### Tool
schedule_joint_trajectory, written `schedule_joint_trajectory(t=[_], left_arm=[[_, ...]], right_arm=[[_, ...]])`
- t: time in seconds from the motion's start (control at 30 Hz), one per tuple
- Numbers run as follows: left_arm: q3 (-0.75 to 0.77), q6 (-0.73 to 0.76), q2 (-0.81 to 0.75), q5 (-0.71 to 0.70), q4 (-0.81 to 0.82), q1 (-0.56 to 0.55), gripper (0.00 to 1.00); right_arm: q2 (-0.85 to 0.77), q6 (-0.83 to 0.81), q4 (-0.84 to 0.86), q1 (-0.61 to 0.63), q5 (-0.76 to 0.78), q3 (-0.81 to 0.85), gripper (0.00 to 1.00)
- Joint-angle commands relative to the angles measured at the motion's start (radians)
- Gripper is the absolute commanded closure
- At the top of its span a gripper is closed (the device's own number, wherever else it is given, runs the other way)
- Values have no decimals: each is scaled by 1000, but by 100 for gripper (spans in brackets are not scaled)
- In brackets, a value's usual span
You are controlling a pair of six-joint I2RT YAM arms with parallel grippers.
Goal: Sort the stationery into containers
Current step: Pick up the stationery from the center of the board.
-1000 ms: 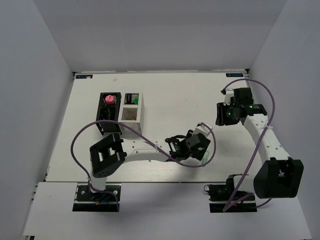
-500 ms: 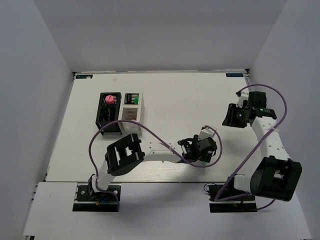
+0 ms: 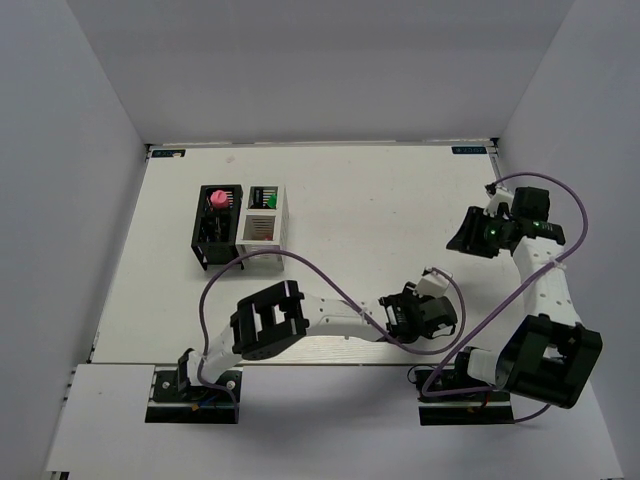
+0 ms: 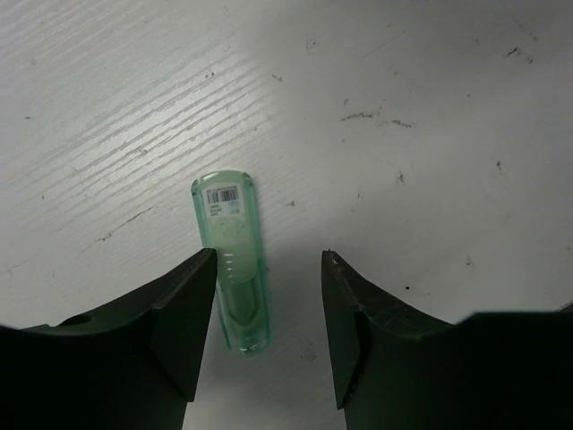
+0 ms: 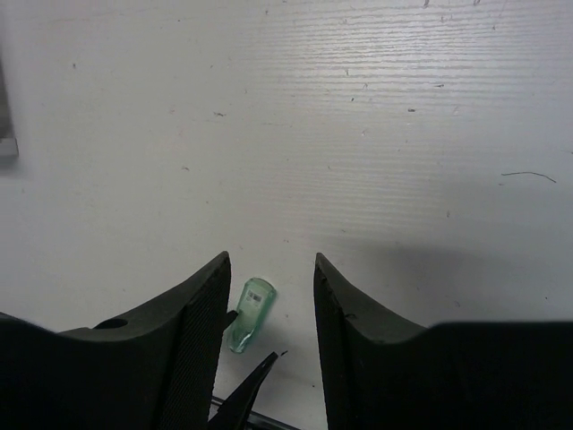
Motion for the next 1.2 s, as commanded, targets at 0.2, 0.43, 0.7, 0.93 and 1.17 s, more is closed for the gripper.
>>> schedule_joint_trajectory(t=[0.2,0.43,0.7,0.93,1.17], left_arm=[[-19,-31,-1,-100,-123,-12,40],[-50,-59,3,-94,-143,-3,50],[-193,-126,-49,-66,-151,14,91],[-461,-77,-369,-147,-89,77,100],[-560,131,-750,-247,-121,150,100]], right_arm=[[-35,4,-5,-59,-104,-4,53],[-33,29,-10,-91,-150,-4,53],[-30,22,-20,-114,-201,-7,50],[-28,-14,-25,-123,-241,-16,44],[-19,-25,-19,-125,-267,-25,44]])
